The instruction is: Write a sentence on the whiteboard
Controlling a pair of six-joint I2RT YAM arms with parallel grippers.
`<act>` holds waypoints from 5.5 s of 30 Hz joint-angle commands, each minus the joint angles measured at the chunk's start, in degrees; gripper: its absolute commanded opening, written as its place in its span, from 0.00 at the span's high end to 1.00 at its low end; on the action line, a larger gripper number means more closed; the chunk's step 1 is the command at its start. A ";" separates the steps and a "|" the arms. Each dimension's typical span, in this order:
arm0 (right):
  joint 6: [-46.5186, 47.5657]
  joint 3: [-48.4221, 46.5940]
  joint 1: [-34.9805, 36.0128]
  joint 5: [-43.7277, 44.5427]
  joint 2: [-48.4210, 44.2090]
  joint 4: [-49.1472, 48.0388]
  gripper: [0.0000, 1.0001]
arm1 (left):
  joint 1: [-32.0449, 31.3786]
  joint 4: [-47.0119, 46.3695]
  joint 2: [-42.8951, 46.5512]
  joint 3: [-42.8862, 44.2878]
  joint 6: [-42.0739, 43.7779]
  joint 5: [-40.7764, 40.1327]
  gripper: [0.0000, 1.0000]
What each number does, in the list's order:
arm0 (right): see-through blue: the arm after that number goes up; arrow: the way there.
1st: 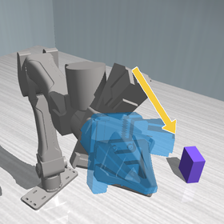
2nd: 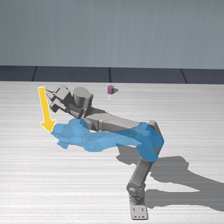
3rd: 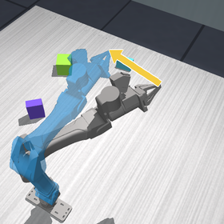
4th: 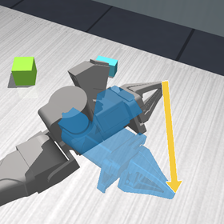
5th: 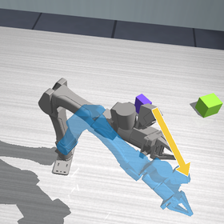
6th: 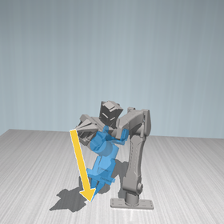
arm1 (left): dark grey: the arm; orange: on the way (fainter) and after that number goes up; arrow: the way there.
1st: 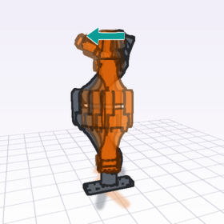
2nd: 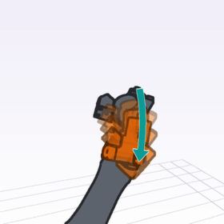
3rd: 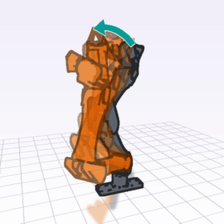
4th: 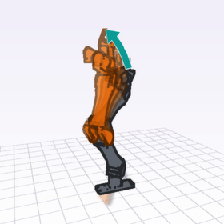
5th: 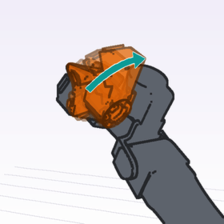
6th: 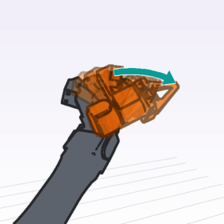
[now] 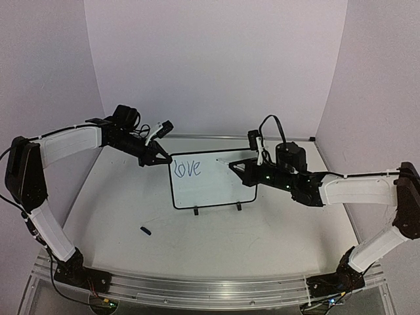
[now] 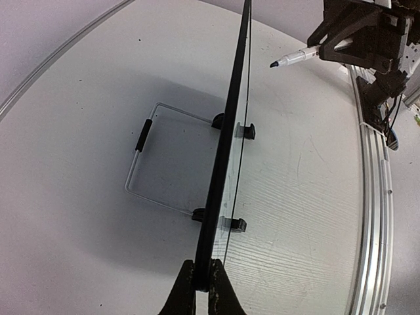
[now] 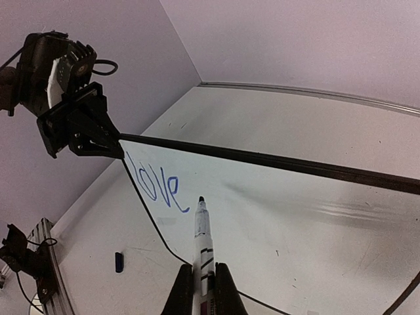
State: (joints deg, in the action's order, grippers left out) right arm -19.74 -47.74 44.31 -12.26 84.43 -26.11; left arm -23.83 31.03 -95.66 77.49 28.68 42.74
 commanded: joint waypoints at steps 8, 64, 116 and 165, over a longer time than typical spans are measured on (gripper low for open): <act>-1.18 -5.52 -0.19 2.57 4.42 -2.00 1.00 | 0.45 -0.43 1.08 -0.08 1.73 -4.37 1.00; -6.20 1.31 -0.19 7.25 4.41 -4.13 1.00 | 0.46 -0.36 1.83 0.03 1.82 -4.16 1.00; 0.03 -1.14 -0.19 3.85 0.28 4.41 1.00 | 0.45 -0.36 2.44 0.03 1.82 -3.81 1.00; -1.48 -3.81 -0.19 8.75 3.02 3.85 1.00 | 0.46 -0.34 2.73 0.08 1.86 -3.83 1.00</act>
State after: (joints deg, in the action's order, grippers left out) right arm -21.69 -49.11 44.40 -3.37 85.99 -20.07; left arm -23.83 31.64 -95.11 77.49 28.23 42.28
